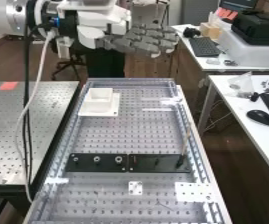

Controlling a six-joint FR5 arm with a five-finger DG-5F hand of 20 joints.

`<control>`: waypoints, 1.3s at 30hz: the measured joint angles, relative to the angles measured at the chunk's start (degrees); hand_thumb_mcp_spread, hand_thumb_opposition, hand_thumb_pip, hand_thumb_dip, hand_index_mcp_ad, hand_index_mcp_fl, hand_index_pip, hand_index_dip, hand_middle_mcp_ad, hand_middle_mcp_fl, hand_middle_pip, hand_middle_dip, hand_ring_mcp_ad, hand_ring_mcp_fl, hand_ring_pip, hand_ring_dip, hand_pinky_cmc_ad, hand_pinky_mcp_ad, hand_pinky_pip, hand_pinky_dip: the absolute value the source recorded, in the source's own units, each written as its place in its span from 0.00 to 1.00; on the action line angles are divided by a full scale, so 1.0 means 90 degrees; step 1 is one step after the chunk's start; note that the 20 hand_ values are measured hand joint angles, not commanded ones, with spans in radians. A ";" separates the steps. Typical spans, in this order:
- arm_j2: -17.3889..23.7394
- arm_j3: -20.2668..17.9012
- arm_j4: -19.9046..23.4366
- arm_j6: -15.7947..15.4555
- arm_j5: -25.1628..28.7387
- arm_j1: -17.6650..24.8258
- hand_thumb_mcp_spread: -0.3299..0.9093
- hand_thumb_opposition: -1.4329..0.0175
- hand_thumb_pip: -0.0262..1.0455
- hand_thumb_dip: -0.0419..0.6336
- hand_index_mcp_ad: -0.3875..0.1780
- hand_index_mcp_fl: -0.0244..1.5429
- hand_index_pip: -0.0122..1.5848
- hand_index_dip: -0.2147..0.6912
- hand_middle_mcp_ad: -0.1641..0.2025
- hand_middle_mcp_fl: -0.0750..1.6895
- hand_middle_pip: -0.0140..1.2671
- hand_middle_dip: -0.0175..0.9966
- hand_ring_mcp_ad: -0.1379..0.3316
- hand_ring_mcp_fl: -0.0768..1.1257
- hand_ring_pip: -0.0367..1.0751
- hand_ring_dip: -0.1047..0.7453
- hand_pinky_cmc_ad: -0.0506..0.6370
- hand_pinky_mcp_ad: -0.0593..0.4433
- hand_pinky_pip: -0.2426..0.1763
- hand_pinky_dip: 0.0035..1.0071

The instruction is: Grab the chopstick and place it in the clear container

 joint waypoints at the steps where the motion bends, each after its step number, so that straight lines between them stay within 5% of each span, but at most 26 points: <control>1: -0.0061 -0.0025 0.0035 0.0077 -0.0037 -0.0031 0.27 0.99 0.04 0.07 0.72 0.04 0.02 0.23 0.69 0.04 0.03 0.04 0.45 0.08 0.04 0.10 0.09 0.22 0.55 0.01; 6: -0.0284 -0.0123 0.0278 0.0414 -0.0144 -0.0151 0.30 0.90 0.11 0.07 0.75 0.03 0.02 0.23 0.64 0.04 0.03 0.04 0.41 0.08 0.05 0.10 0.07 0.22 0.55 0.03; 8: -0.0434 -0.0185 0.0527 0.0709 -0.0197 -0.0260 0.36 0.77 0.23 0.07 0.78 0.03 0.02 0.22 0.64 0.04 0.05 0.04 0.47 0.08 0.05 0.10 0.10 0.25 0.55 0.07; 13: -0.0797 -0.0360 0.1241 0.1497 -0.0531 -0.0427 0.37 0.61 0.32 0.07 0.81 0.03 0.04 0.23 0.65 0.01 0.09 0.05 0.68 0.08 0.08 0.10 0.27 0.40 0.48 0.15; 19: -0.1205 -0.0594 0.2327 0.2501 -0.0355 -0.0637 0.44 0.55 0.44 0.08 0.82 0.03 0.04 0.36 0.66 0.01 0.11 0.10 0.74 0.08 0.08 0.10 0.34 0.44 0.37 0.20; 25: -0.1522 -0.0731 0.3060 0.3077 0.0192 -0.0751 0.46 0.53 0.49 0.19 0.83 0.03 0.05 0.53 0.70 0.05 0.11 0.25 0.76 0.07 0.09 0.10 0.38 0.49 0.35 0.23; 35: -0.2039 -0.0730 0.3857 0.3845 0.0890 -0.0826 0.48 0.50 0.68 0.35 0.81 0.09 0.06 0.62 0.70 0.12 0.12 0.50 0.78 0.07 0.10 0.16 0.40 0.48 0.32 0.26; 39: -0.2207 -0.0651 0.4056 0.4058 0.1015 -0.0831 0.50 0.48 0.73 0.44 0.77 0.10 0.16 0.58 0.70 0.16 0.12 0.55 0.78 0.08 0.10 0.21 0.40 0.47 0.29 0.27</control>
